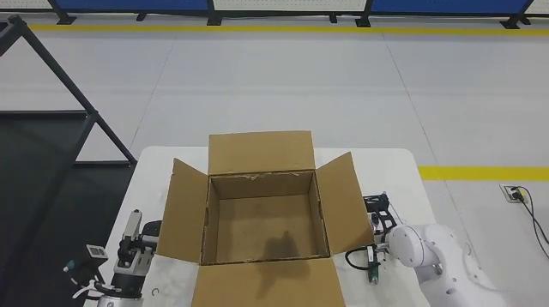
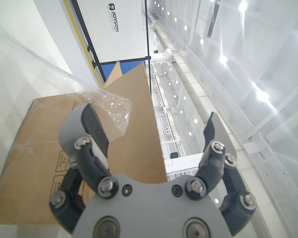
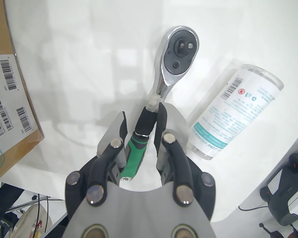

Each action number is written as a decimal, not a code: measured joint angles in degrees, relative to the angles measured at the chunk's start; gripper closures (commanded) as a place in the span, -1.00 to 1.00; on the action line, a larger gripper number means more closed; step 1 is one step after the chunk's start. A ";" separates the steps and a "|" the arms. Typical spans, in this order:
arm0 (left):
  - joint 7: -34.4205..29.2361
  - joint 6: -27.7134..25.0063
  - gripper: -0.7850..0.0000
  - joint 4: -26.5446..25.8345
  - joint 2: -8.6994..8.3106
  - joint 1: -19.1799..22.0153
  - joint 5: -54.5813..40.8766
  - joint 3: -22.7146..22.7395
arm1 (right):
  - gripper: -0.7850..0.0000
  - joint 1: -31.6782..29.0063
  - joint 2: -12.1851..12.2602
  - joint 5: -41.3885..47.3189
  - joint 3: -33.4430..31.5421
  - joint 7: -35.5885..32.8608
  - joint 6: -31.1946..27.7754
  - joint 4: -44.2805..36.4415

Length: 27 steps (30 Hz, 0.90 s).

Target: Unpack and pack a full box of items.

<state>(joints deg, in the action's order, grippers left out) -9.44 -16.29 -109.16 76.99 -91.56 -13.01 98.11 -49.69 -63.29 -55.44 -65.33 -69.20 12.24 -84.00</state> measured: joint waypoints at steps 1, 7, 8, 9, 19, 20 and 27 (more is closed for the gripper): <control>0.01 0.05 -1.00 -0.02 -0.01 -0.03 0.00 0.00 | 0.36 0.08 -0.05 0.00 0.10 0.01 0.01 0.22; -0.06 0.04 -1.00 -0.37 -0.04 -0.21 0.01 -0.11 | 0.37 0.20 -0.26 -0.32 0.38 0.11 0.32 0.86; -0.06 0.04 -1.00 -0.40 -0.05 -0.22 -0.01 -0.12 | 0.37 0.14 -0.28 -0.34 0.32 0.16 0.41 0.86; -0.12 -0.01 -1.00 -0.44 -0.06 -0.25 0.00 -0.12 | 0.36 0.04 -0.29 -0.39 0.25 0.21 0.52 0.80; 0.15 -0.57 -1.00 -0.60 -0.09 -0.76 -0.29 -0.08 | 0.58 0.07 -0.58 -2.25 1.05 -0.64 0.90 0.89; 0.19 -0.62 -1.00 -0.63 -0.09 -0.80 -0.32 -0.07 | 0.65 0.13 -0.62 -2.35 1.11 -0.67 0.90 0.98; 0.50 -1.02 -1.00 -0.98 -0.12 -1.09 -0.61 0.23 | 1.00 0.41 -0.80 -2.68 0.82 -0.73 1.03 1.77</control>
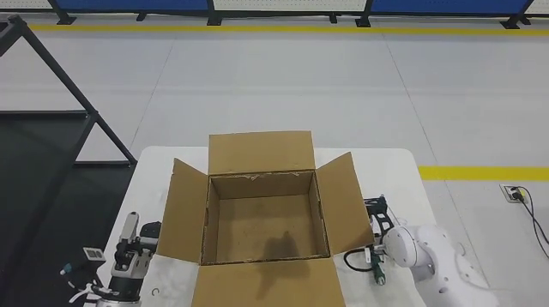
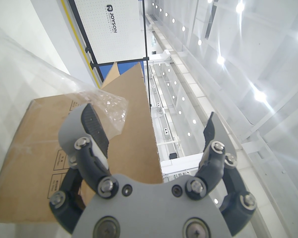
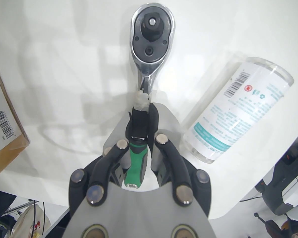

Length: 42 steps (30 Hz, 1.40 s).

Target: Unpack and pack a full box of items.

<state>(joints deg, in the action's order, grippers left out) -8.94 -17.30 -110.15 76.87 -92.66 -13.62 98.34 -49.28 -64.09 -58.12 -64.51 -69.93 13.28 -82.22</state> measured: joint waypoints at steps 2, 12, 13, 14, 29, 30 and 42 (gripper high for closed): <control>0.02 -0.07 -1.00 -0.07 -0.01 -0.06 -0.15 0.07 | 1.00 -0.17 0.02 0.53 -0.74 0.49 0.31 -0.26; -0.23 -0.81 -1.00 -0.59 -0.04 -0.47 -0.15 -0.01 | 1.00 -6.12 1.62 5.29 -12.06 4.09 0.63 -9.69; -0.26 -0.92 -1.00 -0.66 -0.05 -0.48 -0.15 -0.03 | 1.00 -6.99 1.81 5.43 -13.39 4.29 0.84 -11.13; -0.32 -1.04 -1.00 -0.73 -0.05 -0.50 -0.14 -0.05 | 1.00 -7.87 2.00 5.58 -14.70 4.54 1.04 -12.66; -0.12 -3.78 -1.00 -2.06 0.02 -1.94 -0.97 -0.40 | 1.00 -23.33 3.55 11.23 -30.37 13.98 -9.07 -44.13; 0.05 -4.06 -1.00 -2.18 0.03 -2.17 -1.20 -0.32 | 1.00 -24.37 3.56 10.87 -30.52 14.96 -9.67 -46.20; 0.30 -5.11 -1.00 -2.88 0.03 -3.80 -1.47 0.56 | 1.00 -26.49 3.57 10.02 -30.82 16.49 -9.90 -49.19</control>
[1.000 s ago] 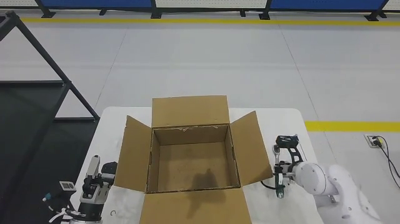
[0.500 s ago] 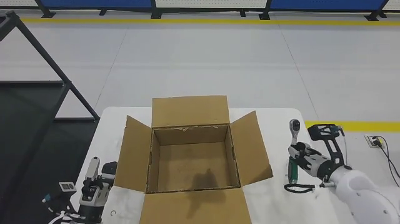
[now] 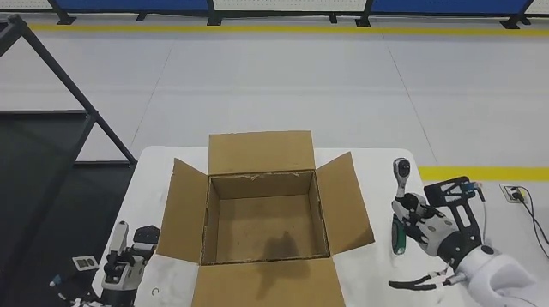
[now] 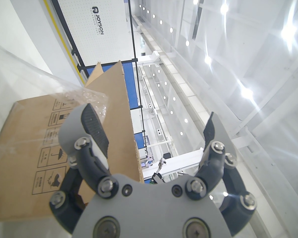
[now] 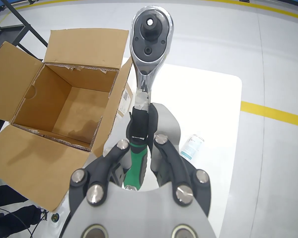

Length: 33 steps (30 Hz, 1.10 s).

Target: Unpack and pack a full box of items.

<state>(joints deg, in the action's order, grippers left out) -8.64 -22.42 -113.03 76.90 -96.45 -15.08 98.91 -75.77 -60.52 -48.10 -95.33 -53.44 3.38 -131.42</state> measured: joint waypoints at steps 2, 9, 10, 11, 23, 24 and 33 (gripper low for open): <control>-0.04 0.21 -1.00 0.01 0.00 -0.08 0.04 -0.10 | 1.00 0.00 0.00 0.00 0.00 0.00 0.00 0.00; -0.71 0.76 -1.00 -0.22 0.00 -0.49 1.21 -0.98 | 1.00 0.42 0.28 -3.67 1.91 5.28 -7.90 -3.37; -0.71 0.68 -1.00 -0.28 0.00 -0.62 1.23 -1.00 | 1.00 1.73 0.35 -4.08 2.57 5.40 -9.35 -3.32; -0.71 0.57 -1.00 -0.35 0.00 -0.77 1.23 -0.98 | 1.00 3.33 0.42 -4.49 3.42 5.21 -10.71 -3.26; 2.03 -3.55 -1.00 -1.10 0.26 -4.46 -2.24 1.14 | 1.00 34.06 -1.71 -6.46 33.79 -13.50 -15.66 3.89; 2.36 -3.95 -1.00 -1.16 0.29 -4.84 -2.58 1.43 | 1.00 37.21 -2.47 -6.87 37.55 -13.55 -14.91 6.68; 3.53 -5.52 -1.00 -1.55 0.47 -6.61 -3.73 3.06 | 1.00 51.04 -8.10 -11.94 57.10 -12.15 -7.40 24.04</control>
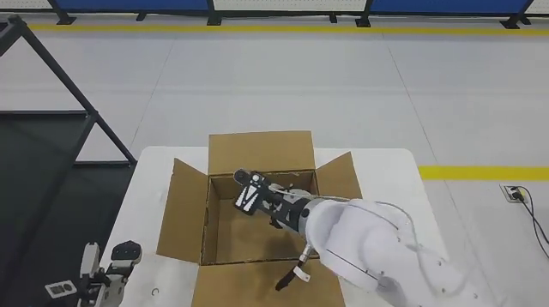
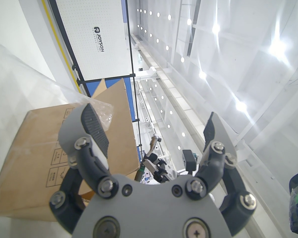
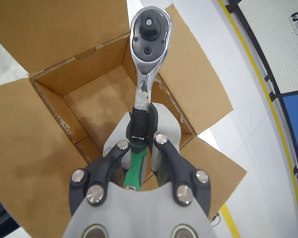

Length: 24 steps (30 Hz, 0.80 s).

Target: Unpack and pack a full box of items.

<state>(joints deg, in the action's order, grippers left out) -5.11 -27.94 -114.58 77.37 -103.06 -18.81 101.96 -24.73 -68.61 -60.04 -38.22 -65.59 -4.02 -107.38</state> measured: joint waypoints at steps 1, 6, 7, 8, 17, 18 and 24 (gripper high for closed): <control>0.03 -0.04 -1.00 -0.06 0.01 -0.06 0.12 0.07 | 1.00 -0.01 0.01 0.01 -0.11 -0.03 0.00 -0.10; 0.53 0.43 -1.00 -0.27 0.09 0.03 0.35 0.49 | 1.00 -0.15 0.08 0.06 -0.50 -0.02 -0.10 -0.43; 0.51 0.59 -1.00 -0.24 0.09 0.13 0.42 0.47 | 1.00 -0.15 0.08 0.06 -0.49 -0.02 -0.10 -0.42; 0.46 0.77 -1.00 -0.18 0.10 0.25 0.49 0.41 | 1.00 -0.15 0.08 0.06 -0.48 -0.02 -0.10 -0.42; -1.00 2.06 -1.00 -0.13 0.12 1.72 2.16 -0.79 | 1.00 -0.93 -0.20 0.61 0.44 1.83 -2.15 2.38; -1.13 2.11 -1.00 -0.20 0.12 1.79 2.24 -0.81 | 1.00 -0.54 -0.62 1.42 1.16 2.86 -3.56 4.82; -0.76 1.99 -1.00 -0.18 0.16 1.54 1.71 -0.01 | 1.00 4.85 -4.78 6.66 7.39 5.89 -8.02 19.95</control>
<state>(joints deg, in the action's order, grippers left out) -5.87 -25.94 -114.75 77.53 -101.52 -17.11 101.96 -19.88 -73.39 -53.38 -30.83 -59.70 -12.04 -87.43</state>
